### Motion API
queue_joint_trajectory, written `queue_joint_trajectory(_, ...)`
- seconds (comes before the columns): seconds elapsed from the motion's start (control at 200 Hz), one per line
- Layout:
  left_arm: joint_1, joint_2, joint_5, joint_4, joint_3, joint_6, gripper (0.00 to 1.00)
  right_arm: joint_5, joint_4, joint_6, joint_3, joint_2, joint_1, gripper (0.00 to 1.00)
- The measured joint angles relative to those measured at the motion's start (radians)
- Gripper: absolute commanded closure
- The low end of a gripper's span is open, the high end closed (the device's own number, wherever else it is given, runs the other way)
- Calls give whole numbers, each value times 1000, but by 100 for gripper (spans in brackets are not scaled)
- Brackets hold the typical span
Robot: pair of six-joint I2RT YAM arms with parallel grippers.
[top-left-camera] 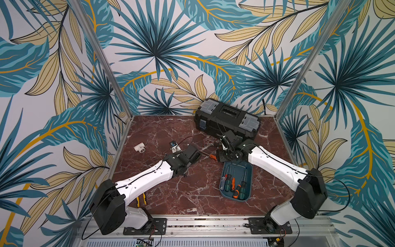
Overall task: Put the screwdriver on the desktop into the storage box
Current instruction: Pick up the screwdriver from the center of the board.
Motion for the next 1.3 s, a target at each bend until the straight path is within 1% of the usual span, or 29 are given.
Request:
queue_joint_trajectory(0.17, 28, -42, 1, 6, -34, -53, 58, -14, -71, -170, 159, 211, -46, 35)
queue_joint_trajectory(0.31, 59, -40, 8, 23, -34, -62, 58, -3, -120, -265, 247, 317, -48, 35)
queue_joint_trajectory(0.476, 84, -10, 32, 57, -34, -57, 59, -11, -165, -324, 296, 383, -47, 37)
queue_joint_trajectory(0.591, 97, 18, 52, 69, -34, -46, 62, -4, -182, -340, 320, 422, -47, 40)
queue_joint_trajectory(0.696, 103, 30, 54, 76, -34, -40, 62, 13, -184, -351, 345, 464, -47, 43)
queue_joint_trajectory(0.781, 105, 30, 51, 82, -34, -32, 63, 23, -188, -363, 362, 497, -46, 47)
queue_joint_trajectory(0.876, 107, 30, 49, 84, -34, -25, 64, 29, -197, -377, 381, 532, -42, 53)
queue_joint_trajectory(0.987, 109, 30, 45, 84, -34, -21, 65, 43, -209, -395, 399, 555, -31, 56)
queue_joint_trajectory(1.122, 113, 29, 38, 84, -34, -15, 65, 66, -228, -419, 438, 582, -2, 68)
queue_joint_trajectory(1.297, 114, 23, 30, 83, -34, -14, 67, 73, -234, -428, 483, 602, 27, 79)
